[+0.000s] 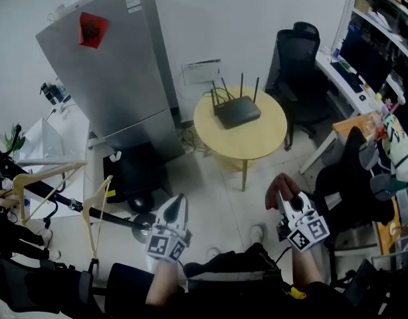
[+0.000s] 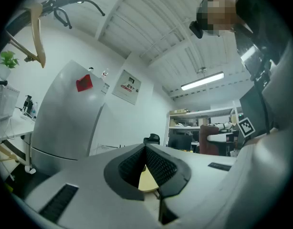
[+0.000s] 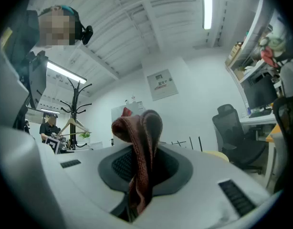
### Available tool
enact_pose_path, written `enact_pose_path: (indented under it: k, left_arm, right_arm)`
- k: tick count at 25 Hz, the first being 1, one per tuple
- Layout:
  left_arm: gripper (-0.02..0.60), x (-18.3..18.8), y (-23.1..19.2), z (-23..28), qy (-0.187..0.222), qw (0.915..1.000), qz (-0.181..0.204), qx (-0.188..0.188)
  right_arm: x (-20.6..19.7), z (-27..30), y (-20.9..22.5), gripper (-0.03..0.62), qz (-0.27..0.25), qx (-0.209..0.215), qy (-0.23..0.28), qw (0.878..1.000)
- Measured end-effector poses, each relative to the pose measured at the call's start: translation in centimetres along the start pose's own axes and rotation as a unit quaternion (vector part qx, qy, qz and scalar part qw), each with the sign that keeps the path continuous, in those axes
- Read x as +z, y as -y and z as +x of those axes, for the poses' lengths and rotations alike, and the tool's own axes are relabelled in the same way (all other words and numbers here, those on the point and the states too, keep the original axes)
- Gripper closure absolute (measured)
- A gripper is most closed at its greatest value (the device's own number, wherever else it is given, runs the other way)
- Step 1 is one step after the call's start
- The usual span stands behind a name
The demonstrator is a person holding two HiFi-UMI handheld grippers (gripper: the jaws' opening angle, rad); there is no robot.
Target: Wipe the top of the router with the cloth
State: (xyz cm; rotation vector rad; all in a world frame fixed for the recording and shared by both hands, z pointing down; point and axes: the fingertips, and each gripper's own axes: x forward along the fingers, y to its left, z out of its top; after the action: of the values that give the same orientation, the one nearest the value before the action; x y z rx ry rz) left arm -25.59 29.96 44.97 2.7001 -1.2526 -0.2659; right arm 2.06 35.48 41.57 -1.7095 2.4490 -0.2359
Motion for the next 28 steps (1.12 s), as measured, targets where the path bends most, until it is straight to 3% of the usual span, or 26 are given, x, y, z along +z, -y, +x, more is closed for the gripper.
enact_pose_path:
  k: [6,10,22,28]
  left_arm:
    - [0.584,-0.8,1.1,2.8,-0.008,0.9999,0.010,0.008]
    - [0.584,-0.7,2.3,5.8,-0.003,0.9995,0.021,0.024]
    - [0.584,-1.2,5.7,15.4,0.028,0.9939,0.032,0.102]
    - [0.584,-2.7,5.8,17.5,0.004,0.9932,0.038,0.110]
  right_arm:
    - [-0.7,1.2,3.1,0.533,0.008,0.008,-0.001,1.000]
    - [-1.0,2.5,7.6,0.533,0.009,0.018,-0.008,1.000]
    - [1.5,6.5,19.6,0.533,0.004,0.075,-0.022,0.997]
    - [-0.7,6.9,24.7,0.533,0.038,0.054,-0.038,0.997]
